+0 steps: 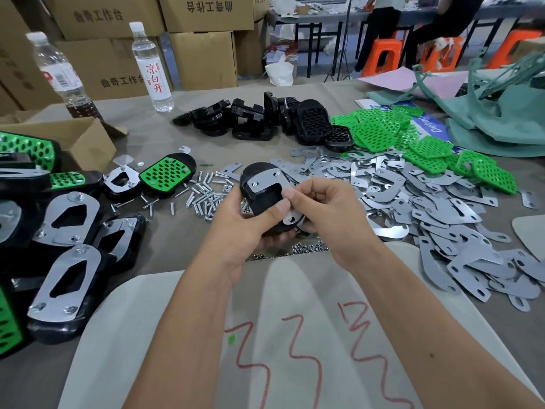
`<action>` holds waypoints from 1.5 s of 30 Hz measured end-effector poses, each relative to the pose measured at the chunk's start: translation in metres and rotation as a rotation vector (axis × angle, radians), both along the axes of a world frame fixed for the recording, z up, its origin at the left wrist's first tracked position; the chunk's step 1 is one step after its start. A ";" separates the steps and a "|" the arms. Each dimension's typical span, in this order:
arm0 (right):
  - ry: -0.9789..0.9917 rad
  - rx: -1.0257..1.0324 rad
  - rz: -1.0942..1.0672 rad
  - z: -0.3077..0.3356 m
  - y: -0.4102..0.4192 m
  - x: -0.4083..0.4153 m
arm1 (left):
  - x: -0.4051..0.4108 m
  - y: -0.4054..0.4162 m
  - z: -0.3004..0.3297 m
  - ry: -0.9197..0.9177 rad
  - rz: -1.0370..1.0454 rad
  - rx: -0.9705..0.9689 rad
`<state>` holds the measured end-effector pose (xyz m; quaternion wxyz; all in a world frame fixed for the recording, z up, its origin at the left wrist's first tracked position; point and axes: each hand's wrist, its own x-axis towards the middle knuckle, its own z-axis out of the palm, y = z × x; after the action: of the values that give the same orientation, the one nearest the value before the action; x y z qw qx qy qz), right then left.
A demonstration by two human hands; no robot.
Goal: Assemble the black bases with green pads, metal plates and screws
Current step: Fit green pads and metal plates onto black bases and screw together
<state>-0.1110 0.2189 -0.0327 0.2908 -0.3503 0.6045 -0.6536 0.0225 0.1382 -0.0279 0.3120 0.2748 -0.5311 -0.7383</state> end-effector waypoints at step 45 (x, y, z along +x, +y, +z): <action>-0.332 -0.022 -0.189 0.006 0.000 0.015 | -0.015 0.011 -0.007 -0.080 -0.071 -0.047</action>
<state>-0.0962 0.2193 -0.0269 0.3200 -0.1824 0.5713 -0.7334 0.0078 0.1493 -0.0352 0.2707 0.2777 -0.5698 -0.7246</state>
